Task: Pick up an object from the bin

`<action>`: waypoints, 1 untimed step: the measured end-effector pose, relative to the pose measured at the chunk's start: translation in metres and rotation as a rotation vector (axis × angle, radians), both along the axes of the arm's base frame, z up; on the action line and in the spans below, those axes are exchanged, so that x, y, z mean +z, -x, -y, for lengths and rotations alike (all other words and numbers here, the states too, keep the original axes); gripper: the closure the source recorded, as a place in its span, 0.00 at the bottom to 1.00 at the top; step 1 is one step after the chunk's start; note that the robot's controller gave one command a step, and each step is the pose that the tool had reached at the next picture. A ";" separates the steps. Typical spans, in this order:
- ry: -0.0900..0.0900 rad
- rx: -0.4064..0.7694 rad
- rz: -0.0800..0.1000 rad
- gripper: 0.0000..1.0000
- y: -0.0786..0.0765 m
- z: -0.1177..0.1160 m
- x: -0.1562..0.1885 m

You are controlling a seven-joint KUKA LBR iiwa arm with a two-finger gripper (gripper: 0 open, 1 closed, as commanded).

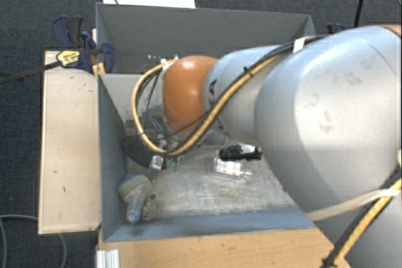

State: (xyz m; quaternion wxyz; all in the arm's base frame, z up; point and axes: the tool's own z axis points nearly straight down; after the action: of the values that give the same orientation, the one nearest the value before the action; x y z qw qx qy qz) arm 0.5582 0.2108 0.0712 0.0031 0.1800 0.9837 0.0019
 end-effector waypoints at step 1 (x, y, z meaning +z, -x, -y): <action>-0.002 -0.362 -0.003 0.00 -0.005 -0.028 0.030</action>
Offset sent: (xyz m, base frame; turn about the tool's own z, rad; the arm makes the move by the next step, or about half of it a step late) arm 0.0038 0.0266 0.0288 0.3640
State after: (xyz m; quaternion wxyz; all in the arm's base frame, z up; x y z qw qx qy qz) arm 0.5631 0.2386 0.1015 0.0019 0.3541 0.9352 0.0019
